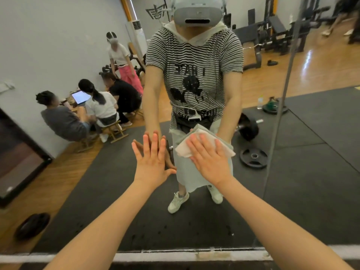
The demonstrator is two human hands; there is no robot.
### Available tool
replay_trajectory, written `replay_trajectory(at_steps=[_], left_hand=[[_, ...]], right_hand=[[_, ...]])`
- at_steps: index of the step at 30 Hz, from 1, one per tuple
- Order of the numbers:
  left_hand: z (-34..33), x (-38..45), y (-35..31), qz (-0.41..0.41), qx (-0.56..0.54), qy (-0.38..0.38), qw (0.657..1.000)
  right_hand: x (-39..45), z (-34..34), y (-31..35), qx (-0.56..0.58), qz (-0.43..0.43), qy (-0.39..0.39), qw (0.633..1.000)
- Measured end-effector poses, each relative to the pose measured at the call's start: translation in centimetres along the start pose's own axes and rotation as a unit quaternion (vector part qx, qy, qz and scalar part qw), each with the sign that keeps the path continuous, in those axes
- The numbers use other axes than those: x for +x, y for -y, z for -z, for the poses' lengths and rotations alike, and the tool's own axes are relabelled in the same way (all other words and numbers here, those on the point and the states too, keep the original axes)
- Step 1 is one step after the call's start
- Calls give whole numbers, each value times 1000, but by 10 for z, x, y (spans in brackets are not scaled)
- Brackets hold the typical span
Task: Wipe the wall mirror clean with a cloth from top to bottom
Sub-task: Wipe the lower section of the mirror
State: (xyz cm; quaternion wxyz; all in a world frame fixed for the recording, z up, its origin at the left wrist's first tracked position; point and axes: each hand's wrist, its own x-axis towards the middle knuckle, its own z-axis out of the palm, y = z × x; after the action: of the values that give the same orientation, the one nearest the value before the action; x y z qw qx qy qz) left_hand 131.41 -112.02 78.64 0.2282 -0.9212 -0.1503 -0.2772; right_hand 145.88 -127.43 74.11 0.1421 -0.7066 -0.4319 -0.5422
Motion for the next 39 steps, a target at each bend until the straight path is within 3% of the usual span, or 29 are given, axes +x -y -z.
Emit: replay_trajectory(at_steps=[3, 9, 19, 26, 29, 34, 39], left_hand=[[2, 0, -1, 8, 3, 1, 1000], [3, -1, -2, 6, -8, 9, 1000], [-4, 0, 1, -14, -28, -23, 999], [0, 2, 0, -25, -11, -48, 999], [-2, 2, 1, -34, -14, -65, 997], [-4, -9, 7, -40, -37, -106, 993], [-14, -50, 35, 43, -92, -126, 987]], right_hand=[[-21, 2, -34, -21, -6, 3, 1000], [-41, 27, -88, 38, -173, 35, 984], [-3, 18, -19, 110, -373, -12, 921], [13, -2, 49, 76, -188, 12, 979], [5, -1, 38, 66, -169, 35, 983], [-5, 19, 0, 56, -35, 59, 996], [-7, 26, -15, -1, 11, 78, 997]])
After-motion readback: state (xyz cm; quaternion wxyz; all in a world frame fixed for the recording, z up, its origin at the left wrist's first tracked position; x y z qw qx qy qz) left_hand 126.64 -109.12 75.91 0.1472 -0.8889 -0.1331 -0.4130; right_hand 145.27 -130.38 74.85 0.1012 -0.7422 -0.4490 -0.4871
